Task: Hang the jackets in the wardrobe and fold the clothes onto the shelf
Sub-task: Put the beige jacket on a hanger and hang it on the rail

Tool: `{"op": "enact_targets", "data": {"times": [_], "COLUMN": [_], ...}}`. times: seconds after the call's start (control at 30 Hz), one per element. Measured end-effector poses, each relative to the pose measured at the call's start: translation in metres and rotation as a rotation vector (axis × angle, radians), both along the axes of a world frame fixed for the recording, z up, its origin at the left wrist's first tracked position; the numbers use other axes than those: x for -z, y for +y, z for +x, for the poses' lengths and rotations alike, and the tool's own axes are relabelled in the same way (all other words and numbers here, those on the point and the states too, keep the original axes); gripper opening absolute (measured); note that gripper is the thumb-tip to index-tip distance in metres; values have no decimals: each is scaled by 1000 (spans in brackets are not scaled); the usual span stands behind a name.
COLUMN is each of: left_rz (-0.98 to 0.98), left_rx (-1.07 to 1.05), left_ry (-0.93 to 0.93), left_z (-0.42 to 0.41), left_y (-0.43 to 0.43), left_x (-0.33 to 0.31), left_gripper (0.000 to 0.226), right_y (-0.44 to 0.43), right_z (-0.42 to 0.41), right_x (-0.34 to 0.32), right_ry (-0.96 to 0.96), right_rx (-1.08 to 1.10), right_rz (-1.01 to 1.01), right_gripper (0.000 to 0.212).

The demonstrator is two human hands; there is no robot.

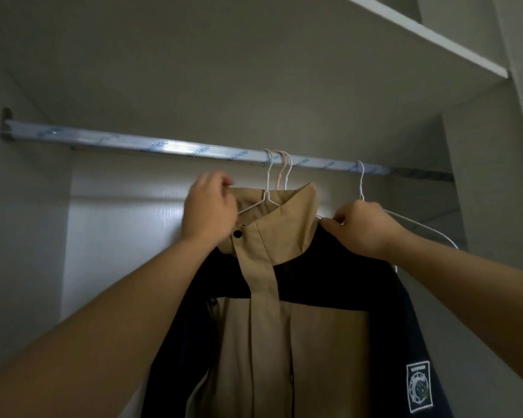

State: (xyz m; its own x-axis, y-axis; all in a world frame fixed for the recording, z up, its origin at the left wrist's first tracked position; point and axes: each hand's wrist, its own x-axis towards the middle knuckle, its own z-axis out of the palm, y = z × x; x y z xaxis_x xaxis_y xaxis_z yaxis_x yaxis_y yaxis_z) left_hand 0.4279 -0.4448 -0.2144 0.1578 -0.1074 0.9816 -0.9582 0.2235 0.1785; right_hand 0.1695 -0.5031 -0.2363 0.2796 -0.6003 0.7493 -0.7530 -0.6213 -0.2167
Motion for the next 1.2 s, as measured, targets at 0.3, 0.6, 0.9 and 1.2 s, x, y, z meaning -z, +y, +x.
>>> {"op": "enact_targets", "data": {"times": [0.3,0.6,0.9,1.2], "left_rz": [357,447,648,720], "left_rx": [-220,-803,-885,-968], "left_ry": [-835,-1344,-910,-776], "left_z": [-69,-86,-66,-50], "left_y": [13,7,26,62], "left_x": [-13,-30,-57,-63], "left_gripper": [80,26,32,20], "right_y": [34,69,85,108], "right_z": [-2,8,24,60], "right_x": [30,41,47,49], "right_ry": [-41,-35,-77,41], "right_rx": [-171,-267,-316,-413], "right_rz": [59,257,264,232], "right_gripper": [40,24,36,31]}}
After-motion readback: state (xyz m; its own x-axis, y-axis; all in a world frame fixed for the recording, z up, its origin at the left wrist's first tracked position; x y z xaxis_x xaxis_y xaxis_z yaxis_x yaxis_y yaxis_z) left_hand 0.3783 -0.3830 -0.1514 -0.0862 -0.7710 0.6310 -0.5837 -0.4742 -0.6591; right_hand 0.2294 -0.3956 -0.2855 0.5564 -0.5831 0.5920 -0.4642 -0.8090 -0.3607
